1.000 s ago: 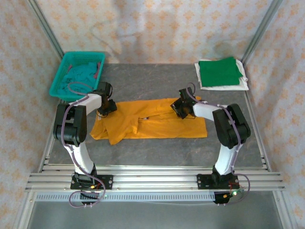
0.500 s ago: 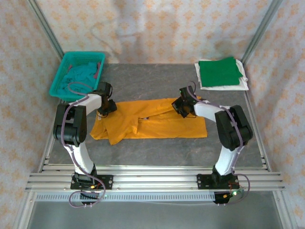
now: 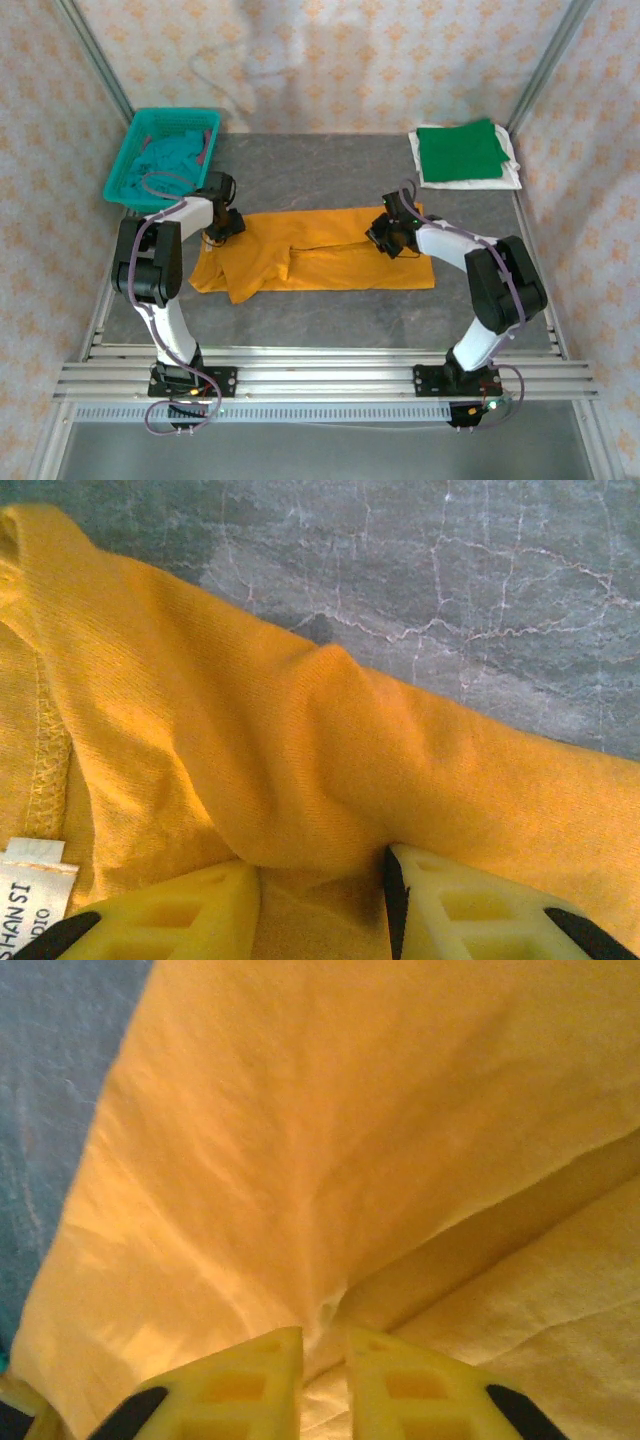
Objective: Fold and stack the t-shirts
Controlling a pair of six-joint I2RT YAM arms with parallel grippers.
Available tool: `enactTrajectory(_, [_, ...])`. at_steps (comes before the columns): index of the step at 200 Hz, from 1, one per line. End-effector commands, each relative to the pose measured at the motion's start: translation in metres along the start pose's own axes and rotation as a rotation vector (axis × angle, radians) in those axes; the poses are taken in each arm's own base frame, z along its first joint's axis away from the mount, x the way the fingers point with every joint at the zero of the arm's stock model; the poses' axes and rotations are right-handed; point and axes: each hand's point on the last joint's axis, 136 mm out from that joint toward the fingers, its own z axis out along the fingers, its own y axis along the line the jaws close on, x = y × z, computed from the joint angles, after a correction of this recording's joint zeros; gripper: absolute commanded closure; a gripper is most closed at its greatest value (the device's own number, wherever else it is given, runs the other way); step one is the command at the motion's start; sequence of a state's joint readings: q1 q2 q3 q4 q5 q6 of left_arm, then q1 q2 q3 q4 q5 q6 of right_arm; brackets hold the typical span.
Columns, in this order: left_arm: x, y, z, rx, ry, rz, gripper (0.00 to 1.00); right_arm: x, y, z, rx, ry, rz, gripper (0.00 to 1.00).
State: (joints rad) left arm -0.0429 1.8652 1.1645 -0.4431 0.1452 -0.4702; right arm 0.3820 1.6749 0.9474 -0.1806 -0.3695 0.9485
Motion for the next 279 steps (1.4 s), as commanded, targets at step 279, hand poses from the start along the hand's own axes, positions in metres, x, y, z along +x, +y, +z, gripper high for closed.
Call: enactTrajectory(279, [-0.117,-0.242,0.051,0.269,-0.118,0.228,0.59,0.113,-0.111,-0.038,0.401,0.281,-0.453,0.94])
